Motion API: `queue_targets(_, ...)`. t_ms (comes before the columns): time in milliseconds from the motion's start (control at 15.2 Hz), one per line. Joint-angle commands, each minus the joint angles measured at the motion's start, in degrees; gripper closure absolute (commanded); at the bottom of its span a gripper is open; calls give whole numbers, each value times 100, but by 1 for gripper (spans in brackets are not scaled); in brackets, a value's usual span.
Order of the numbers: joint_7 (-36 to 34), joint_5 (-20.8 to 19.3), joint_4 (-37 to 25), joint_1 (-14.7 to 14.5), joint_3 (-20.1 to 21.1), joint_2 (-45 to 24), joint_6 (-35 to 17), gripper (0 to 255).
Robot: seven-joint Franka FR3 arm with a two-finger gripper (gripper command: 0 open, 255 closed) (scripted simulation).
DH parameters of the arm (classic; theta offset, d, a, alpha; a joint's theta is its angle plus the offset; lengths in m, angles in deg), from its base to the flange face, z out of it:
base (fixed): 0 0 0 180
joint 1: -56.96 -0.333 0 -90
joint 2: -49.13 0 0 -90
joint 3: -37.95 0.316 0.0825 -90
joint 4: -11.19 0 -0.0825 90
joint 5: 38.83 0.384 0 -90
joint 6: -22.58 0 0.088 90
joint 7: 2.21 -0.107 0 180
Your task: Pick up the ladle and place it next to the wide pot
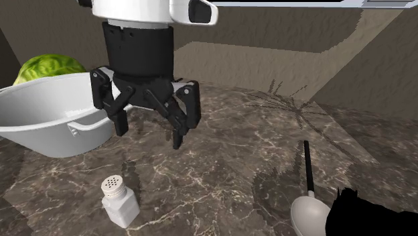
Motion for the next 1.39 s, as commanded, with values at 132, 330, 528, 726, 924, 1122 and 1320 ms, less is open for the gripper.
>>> queue_targets(132, 374, 75, -286, 123, -368, -588, -416, 0)
queue_targets(330, 692, 234, -606, 198, -636, -1111, -680, 0)
queue_targets(528, 1039, 481, -981, 282, -879, -1664, -891, 0)
queue_targets(726, 1409, 808, -1414, 390, -1085, -2246, -1039, 0)
queue_targets(924, 1787, 1199, -1906, 545, -1238, -2851, -1117, 0)
queue_targets(1122, 2143, 1620, -2460, 766, -1322, -3473, -1123, 0)
queue_targets(1320, 2449, 2032, -3081, 1052, -1341, -4103, -1061, 0)
